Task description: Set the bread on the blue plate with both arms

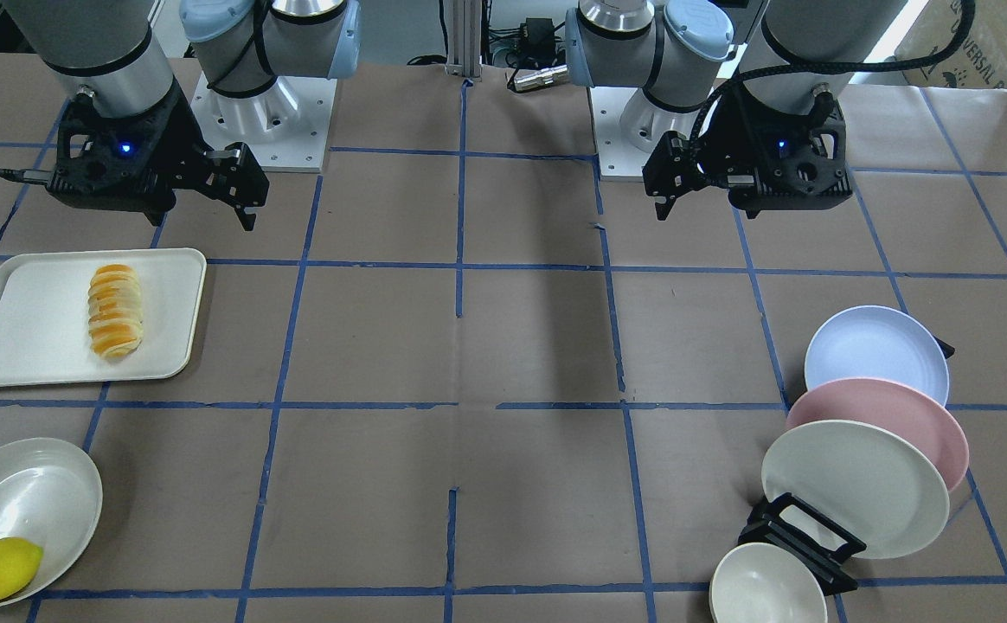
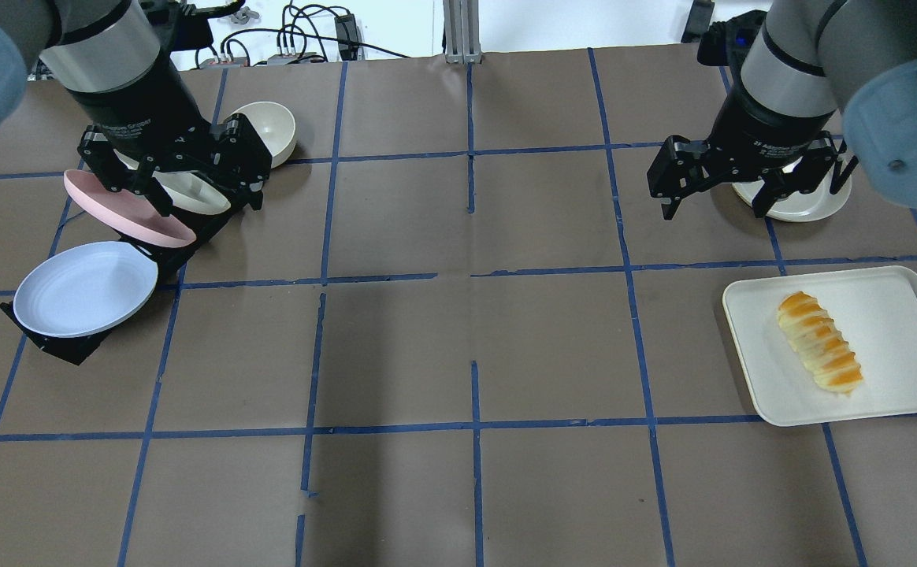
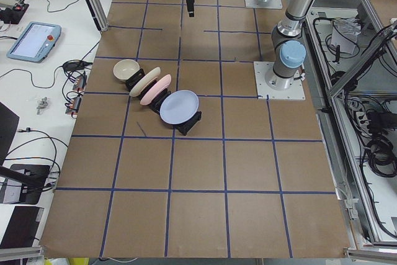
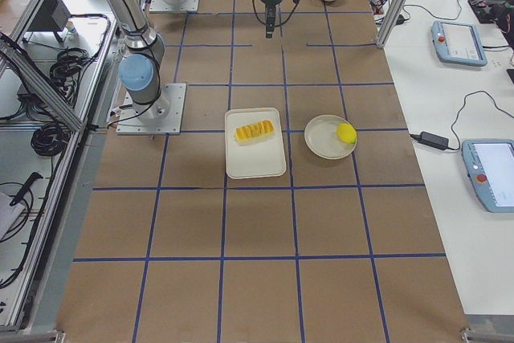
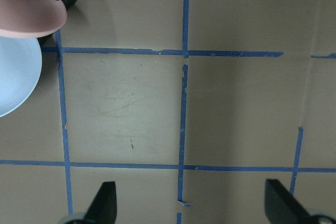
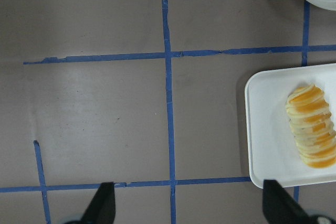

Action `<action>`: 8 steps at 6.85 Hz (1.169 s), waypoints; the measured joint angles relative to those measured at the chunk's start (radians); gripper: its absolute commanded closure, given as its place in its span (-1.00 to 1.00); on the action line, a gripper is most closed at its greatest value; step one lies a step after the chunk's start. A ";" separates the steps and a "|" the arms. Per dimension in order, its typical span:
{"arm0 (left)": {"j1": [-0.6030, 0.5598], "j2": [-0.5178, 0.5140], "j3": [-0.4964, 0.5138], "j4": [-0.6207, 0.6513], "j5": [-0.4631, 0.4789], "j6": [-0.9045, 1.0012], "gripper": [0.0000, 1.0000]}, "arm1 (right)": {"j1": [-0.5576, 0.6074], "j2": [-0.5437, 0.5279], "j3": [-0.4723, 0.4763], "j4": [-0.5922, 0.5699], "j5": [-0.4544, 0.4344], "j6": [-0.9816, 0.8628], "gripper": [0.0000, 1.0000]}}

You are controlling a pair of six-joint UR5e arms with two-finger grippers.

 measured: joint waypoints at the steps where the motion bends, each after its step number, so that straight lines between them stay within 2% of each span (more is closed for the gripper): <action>1: 0.000 0.000 -0.002 0.001 0.000 0.000 -1.00 | 0.000 0.000 0.000 0.000 0.000 0.000 -0.97; 2: 0.007 -0.003 -0.003 0.001 0.001 0.010 -1.00 | -0.001 0.000 0.001 -0.001 -0.004 -0.014 -0.77; 3: 0.045 -0.006 -0.004 -0.001 0.004 0.056 -1.00 | -0.007 0.003 0.003 -0.010 -0.028 -0.069 -0.73; 4: 0.132 -0.010 -0.005 -0.004 0.003 0.153 -1.00 | -0.033 0.005 0.019 -0.035 -0.068 -0.167 -0.91; 5: 0.241 -0.016 -0.005 -0.007 0.000 0.272 -1.00 | -0.085 0.002 0.062 -0.070 -0.087 -0.266 -0.98; 7: 0.465 -0.048 -0.002 -0.007 -0.012 0.507 -1.00 | -0.215 -0.007 0.176 -0.162 -0.095 -0.446 -0.98; 8: 0.572 -0.096 0.008 -0.004 -0.043 0.594 -1.00 | -0.279 -0.006 0.239 -0.221 -0.092 -0.509 -0.98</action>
